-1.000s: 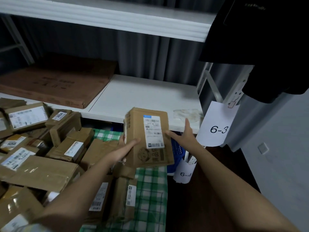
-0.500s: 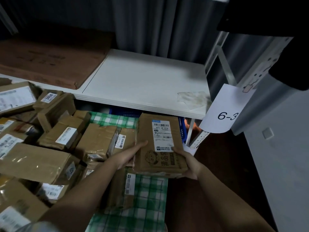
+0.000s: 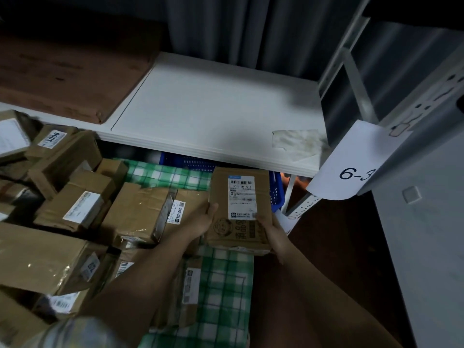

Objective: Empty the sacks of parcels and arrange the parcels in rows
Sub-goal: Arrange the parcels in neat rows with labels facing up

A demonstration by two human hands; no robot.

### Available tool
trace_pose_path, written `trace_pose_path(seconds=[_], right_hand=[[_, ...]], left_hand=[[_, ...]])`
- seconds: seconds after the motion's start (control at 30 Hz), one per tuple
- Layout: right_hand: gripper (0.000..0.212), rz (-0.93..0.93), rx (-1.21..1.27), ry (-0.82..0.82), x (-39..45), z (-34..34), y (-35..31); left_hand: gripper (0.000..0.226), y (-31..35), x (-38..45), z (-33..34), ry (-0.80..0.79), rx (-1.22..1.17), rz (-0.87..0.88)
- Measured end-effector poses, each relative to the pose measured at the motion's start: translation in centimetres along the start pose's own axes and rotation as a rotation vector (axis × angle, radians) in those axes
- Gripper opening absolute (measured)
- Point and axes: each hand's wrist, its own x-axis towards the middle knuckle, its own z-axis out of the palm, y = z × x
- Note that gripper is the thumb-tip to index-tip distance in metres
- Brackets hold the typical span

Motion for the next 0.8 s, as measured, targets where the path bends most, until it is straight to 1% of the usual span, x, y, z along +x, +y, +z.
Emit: trace_pose_path(seconds=[0.1,0.17,0.23,0.3,0.33,0.37,0.43,0.5,0.53,0.57,0.63,0.7,0.8], right_hand=[[0.066,-0.033,-0.031,0.063,0.8,0.4,0.5],[0.070,-0.045,-0.073,0.070,1.1,0.5,0.4],[0.069,-0.034,-0.089,0.088,1.5,0.7,0.4],[0.056,-0.057,-0.121,0.120,1.4,1.0,0.2],[0.054,-0.099,-0.148,0.148,1.4,1.3,-0.1],[0.062,-0.147,-0.197,0.181,1.4,1.4,-0.2],[0.080,-0.241,-0.388,0.281,0.9,1.7,-0.7],[0.080,-0.395,-0.697,0.404,0.7,2.3,-1.2],[0.078,-0.489,-0.857,0.432,0.5,2.7,-1.7],[0.076,-0.569,-0.982,0.420,0.4,3.2,-2.3],[0.074,-0.639,-1.151,0.341,1.1,4.5,-2.6],[0.074,-0.617,-1.281,0.279,1.4,5.5,-2.6],[0.075,-0.572,-1.336,0.305,1.3,6.3,-2.7]], left_hand=[[0.056,0.0,0.7,-0.6,-0.028,0.022,0.011],[0.057,0.0,0.8,-1.0,-0.043,-0.027,0.006],[0.058,-0.4,1.2,-1.6,-0.010,-0.080,-0.006],[0.052,-0.8,1.6,-2.1,0.066,0.002,0.022],[0.047,-1.4,2.1,-2.5,0.098,0.080,0.042],[0.042,-2.1,2.6,-2.8,0.118,0.154,0.058],[0.036,-3.7,3.7,-3.3,0.132,0.286,0.069],[0.034,-5.0,4.2,-3.5,0.130,0.432,0.046],[0.039,-5.4,4.3,-3.4,0.136,0.508,0.040],[0.048,-5.8,4.3,-3.1,0.135,0.570,0.026],[0.070,-6.3,4.1,-2.7,0.126,0.637,-0.014],[0.083,-6.9,4.4,-2.3,0.122,0.723,-0.054],[0.088,-7.4,4.8,-2.2,0.106,0.849,-0.104]])
